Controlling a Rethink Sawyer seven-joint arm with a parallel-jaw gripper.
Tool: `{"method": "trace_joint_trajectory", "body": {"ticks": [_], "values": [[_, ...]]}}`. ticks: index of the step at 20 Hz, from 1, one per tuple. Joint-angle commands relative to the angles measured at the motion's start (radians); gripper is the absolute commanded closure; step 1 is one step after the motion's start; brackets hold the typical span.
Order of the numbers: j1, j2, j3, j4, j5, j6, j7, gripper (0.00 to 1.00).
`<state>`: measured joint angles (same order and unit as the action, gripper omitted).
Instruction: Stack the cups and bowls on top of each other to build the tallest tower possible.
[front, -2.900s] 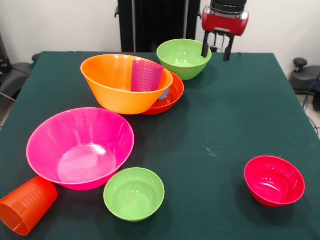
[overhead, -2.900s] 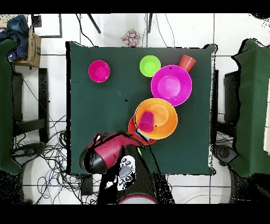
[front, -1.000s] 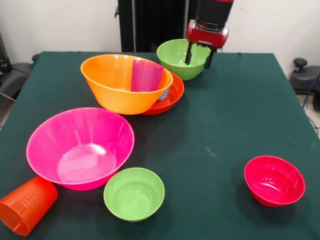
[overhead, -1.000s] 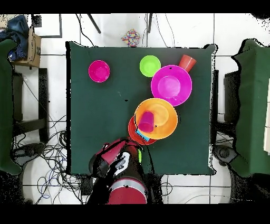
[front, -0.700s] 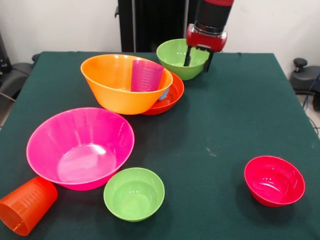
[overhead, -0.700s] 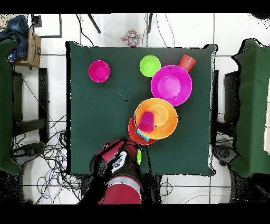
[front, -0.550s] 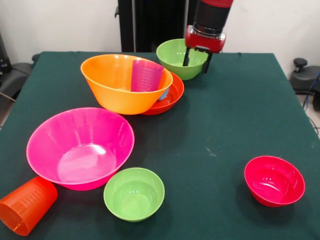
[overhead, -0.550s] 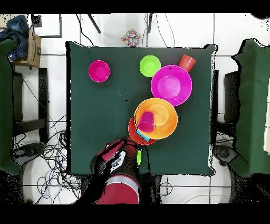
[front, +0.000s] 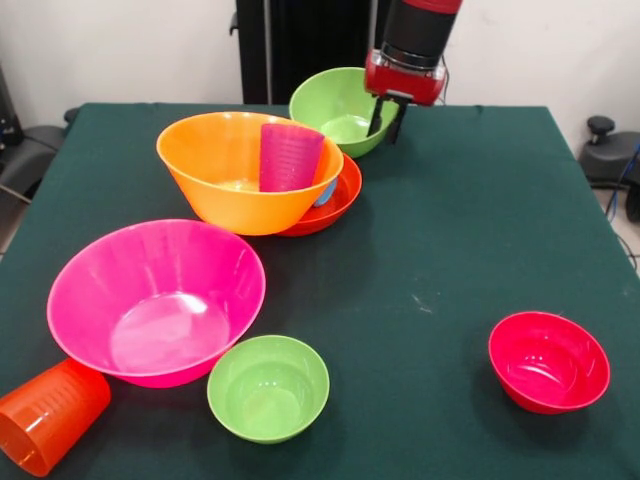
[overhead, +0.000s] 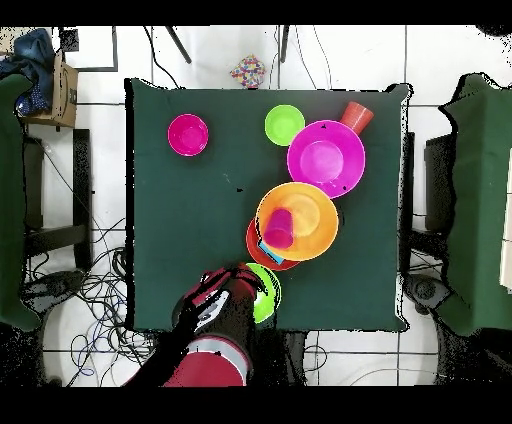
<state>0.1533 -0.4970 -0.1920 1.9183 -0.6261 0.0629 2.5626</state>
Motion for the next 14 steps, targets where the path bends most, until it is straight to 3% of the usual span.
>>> {"method": "trace_joint_trajectory", "body": {"ticks": [1, 14], "values": [[-0.004, 0.048, 0.050, -0.094, -0.011, -0.050, 0.019, 1.00], [-0.047, 0.000, 0.091, -0.050, -0.021, -0.028, -0.005, 1.00]]}}
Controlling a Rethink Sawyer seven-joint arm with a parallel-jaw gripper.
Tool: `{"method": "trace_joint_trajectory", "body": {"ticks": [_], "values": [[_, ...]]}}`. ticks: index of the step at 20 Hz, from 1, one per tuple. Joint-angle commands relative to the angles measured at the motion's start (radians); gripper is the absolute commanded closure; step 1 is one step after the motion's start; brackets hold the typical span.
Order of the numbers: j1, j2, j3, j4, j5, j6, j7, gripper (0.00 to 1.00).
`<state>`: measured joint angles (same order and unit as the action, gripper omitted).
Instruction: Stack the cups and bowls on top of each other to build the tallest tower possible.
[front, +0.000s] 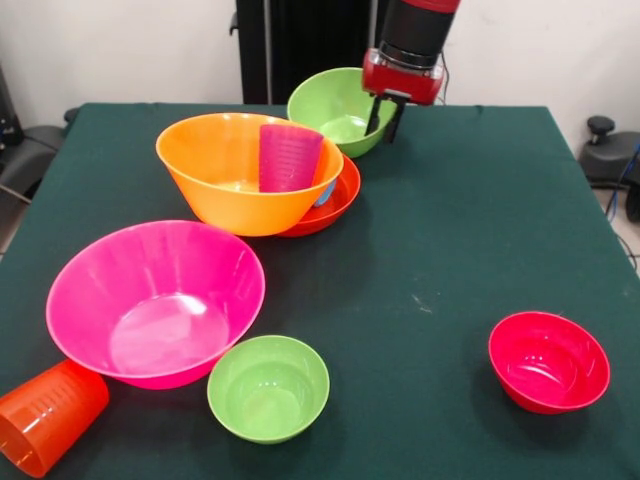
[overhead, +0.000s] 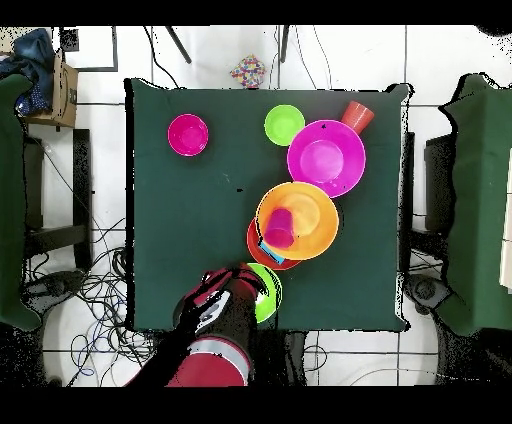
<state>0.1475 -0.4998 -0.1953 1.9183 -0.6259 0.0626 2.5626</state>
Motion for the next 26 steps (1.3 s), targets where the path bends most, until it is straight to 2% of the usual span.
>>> {"method": "trace_joint_trajectory", "body": {"ticks": [1, 7, 12, 26], "values": [[-0.048, -0.010, 0.103, -0.042, -0.022, -0.020, -0.010, 1.00], [-0.095, -0.099, 0.180, 0.018, -0.012, 0.044, -0.046, 1.00], [-0.132, -0.136, 0.231, 0.043, 0.001, 0.088, -0.066, 1.00], [-0.237, -0.332, 0.410, 0.142, 0.064, 0.240, -0.110, 1.00]]}}
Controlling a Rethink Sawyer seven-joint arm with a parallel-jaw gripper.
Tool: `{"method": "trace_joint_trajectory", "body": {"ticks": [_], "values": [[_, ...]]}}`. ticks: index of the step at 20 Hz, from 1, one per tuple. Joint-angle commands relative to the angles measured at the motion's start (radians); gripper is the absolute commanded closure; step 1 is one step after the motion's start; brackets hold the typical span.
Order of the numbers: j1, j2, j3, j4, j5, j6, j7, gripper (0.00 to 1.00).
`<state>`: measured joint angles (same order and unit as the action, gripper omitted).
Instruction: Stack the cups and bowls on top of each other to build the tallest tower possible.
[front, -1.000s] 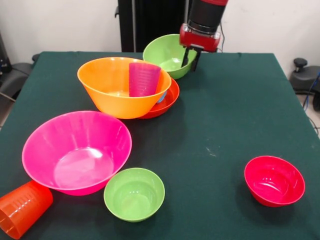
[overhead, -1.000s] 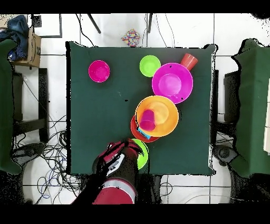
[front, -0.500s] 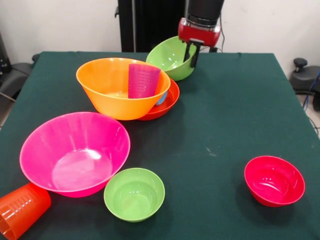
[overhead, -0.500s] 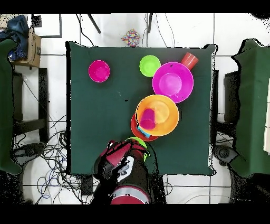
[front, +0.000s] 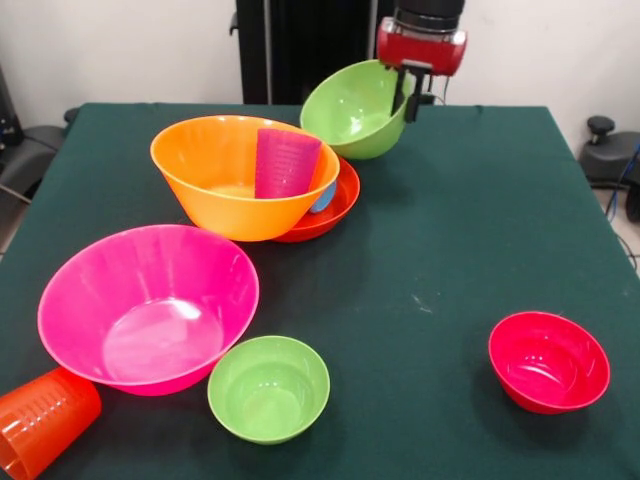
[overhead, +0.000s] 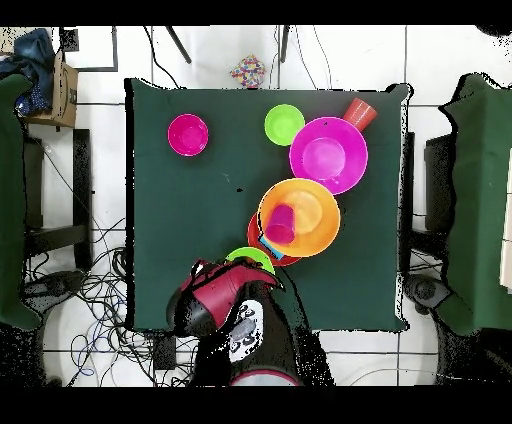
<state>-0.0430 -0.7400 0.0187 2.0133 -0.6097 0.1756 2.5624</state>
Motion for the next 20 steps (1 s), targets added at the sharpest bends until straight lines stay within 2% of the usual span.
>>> {"method": "trace_joint_trajectory", "body": {"ticks": [1, 13, 17, 20], "values": [[-0.052, -0.101, 0.206, 0.052, 0.052, 0.134, -0.111, 1.00], [-0.123, -0.151, 0.291, 0.079, 0.069, 0.182, -0.121, 1.00], [-0.129, -0.161, 0.300, 0.089, 0.065, 0.184, -0.114, 1.00], [-0.155, -0.190, 0.329, 0.104, 0.086, 0.207, -0.132, 1.00]]}}
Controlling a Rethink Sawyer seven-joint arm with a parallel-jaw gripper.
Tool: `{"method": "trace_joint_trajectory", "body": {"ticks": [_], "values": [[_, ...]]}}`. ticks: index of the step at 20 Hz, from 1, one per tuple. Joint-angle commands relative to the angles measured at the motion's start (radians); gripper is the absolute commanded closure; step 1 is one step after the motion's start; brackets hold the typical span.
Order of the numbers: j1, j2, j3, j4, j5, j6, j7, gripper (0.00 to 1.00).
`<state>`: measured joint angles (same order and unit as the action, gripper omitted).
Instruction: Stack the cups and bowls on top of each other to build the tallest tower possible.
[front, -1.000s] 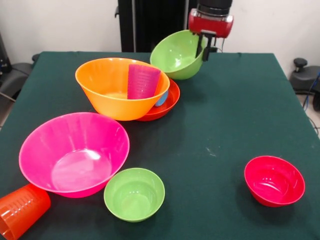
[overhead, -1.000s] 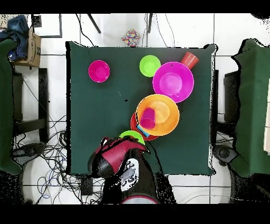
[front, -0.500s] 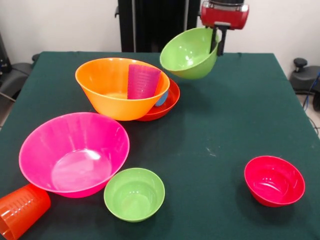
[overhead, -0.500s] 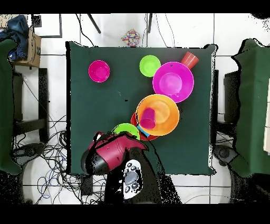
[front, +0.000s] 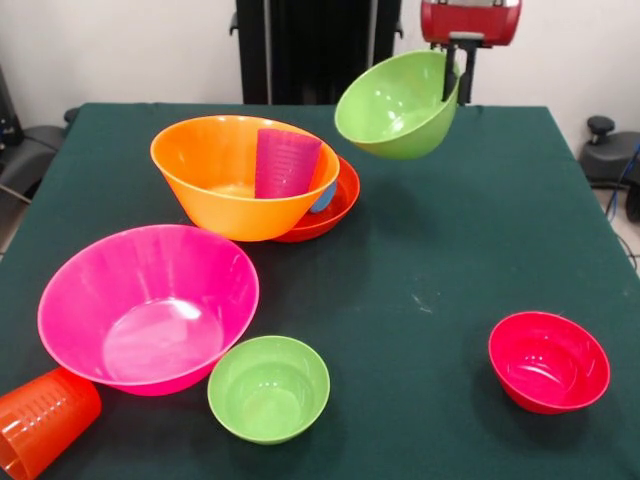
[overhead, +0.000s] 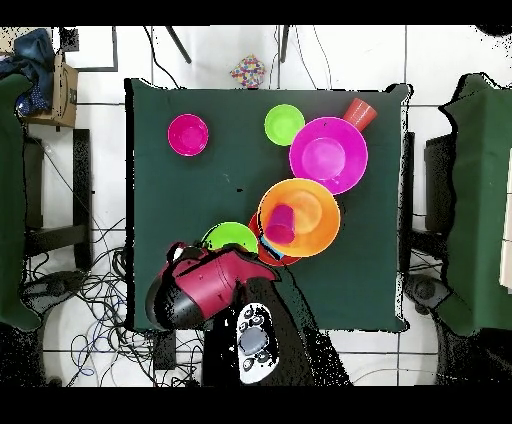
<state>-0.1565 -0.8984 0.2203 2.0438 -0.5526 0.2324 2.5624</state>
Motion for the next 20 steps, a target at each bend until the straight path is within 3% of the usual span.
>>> {"method": "trace_joint_trajectory", "body": {"ticks": [1, 8, 12, 20], "values": [[-0.058, -0.050, 0.146, 0.082, 0.045, 0.166, -0.145, 1.00], [-0.192, -0.195, 0.291, 0.147, 0.164, 0.281, -0.250, 1.00], [-0.295, -0.292, 0.407, 0.169, 0.272, 0.366, -0.331, 1.00], [-0.394, -0.338, 0.478, 0.118, 0.291, 0.454, -0.378, 1.00]]}}
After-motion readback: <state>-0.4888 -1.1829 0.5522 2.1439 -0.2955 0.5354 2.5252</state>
